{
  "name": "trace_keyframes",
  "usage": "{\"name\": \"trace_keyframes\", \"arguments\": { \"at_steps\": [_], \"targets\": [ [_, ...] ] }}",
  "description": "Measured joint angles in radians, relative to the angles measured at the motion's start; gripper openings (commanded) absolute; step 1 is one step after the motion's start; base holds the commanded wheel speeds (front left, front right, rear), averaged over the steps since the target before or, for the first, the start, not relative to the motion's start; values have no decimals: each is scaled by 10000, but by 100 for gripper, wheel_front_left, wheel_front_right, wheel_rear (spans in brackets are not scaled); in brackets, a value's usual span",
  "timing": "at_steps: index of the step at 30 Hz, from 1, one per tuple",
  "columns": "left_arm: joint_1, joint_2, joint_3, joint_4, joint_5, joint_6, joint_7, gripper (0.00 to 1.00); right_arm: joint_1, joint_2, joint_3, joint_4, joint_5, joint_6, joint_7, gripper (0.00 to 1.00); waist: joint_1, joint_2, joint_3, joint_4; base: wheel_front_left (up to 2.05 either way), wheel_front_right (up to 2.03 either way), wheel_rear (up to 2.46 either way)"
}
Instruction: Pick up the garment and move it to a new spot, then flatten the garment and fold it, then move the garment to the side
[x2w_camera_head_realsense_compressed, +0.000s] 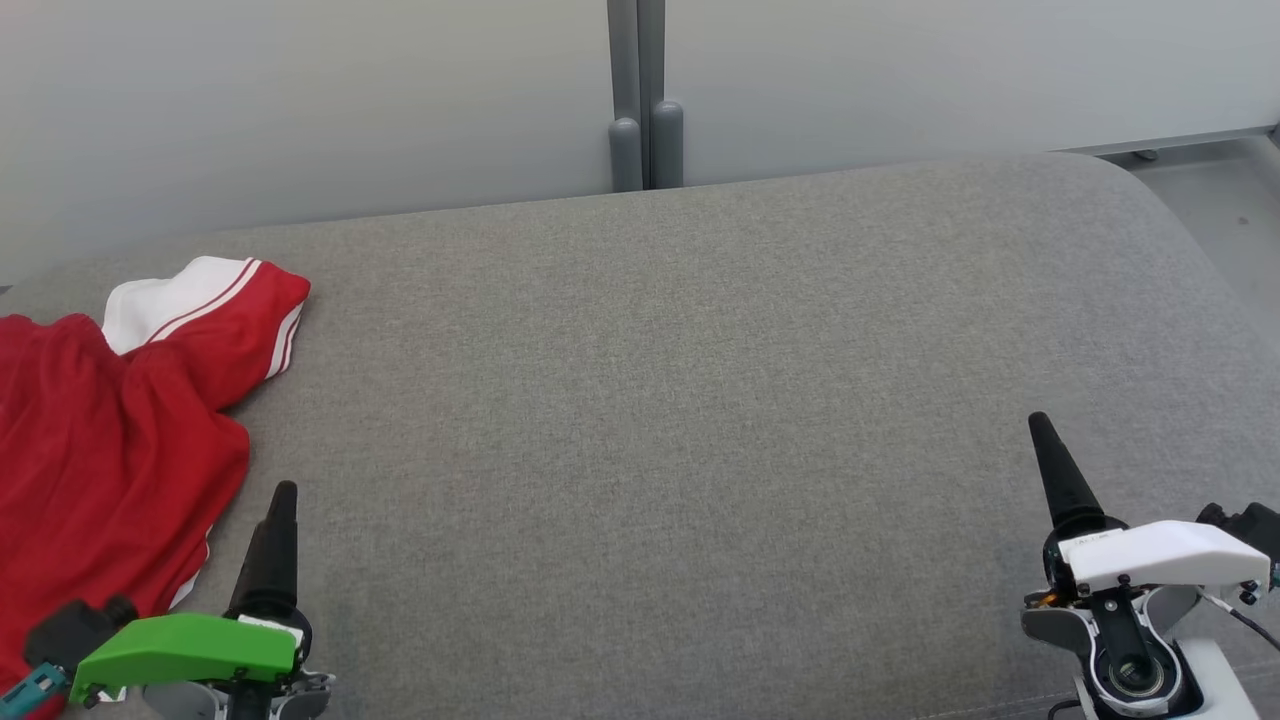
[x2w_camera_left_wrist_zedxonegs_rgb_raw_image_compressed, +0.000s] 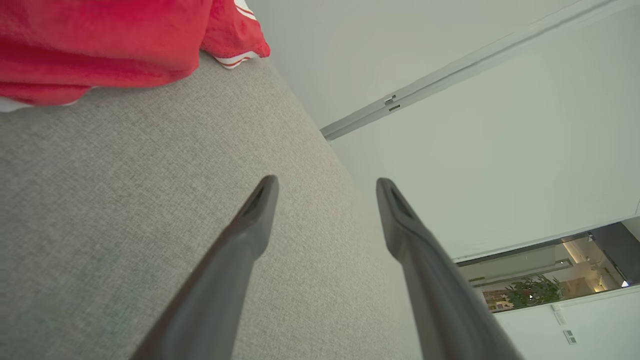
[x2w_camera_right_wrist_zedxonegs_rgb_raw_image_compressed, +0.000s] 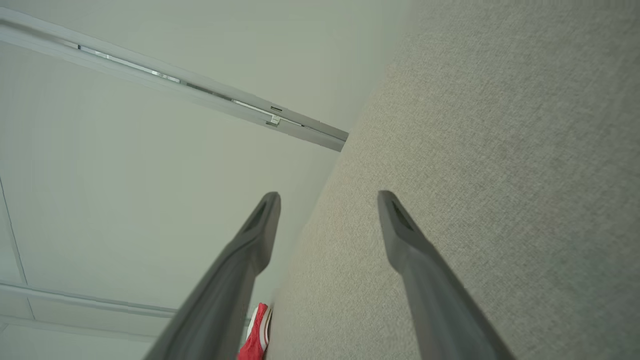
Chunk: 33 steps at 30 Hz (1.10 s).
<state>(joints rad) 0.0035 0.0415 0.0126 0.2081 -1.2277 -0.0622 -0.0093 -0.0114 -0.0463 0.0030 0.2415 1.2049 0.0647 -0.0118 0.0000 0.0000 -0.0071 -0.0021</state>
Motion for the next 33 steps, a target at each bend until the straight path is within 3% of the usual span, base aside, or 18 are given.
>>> {"name": "trace_keyframes", "arguments": {
  "at_steps": [11,33],
  "targets": [
    [6,219,-504,-466,2422,360,-374,100,-5,-182,746,-347,-2098,-301,-378,100,0,0,-26,-13,0,0,0],
    [335,234,-832,-1030,6188,980,-1156,100,-6,-299,1881,-754,-5534,-851,-1122,100,0,0,-100,-19,0,0,0]
  ]
}}
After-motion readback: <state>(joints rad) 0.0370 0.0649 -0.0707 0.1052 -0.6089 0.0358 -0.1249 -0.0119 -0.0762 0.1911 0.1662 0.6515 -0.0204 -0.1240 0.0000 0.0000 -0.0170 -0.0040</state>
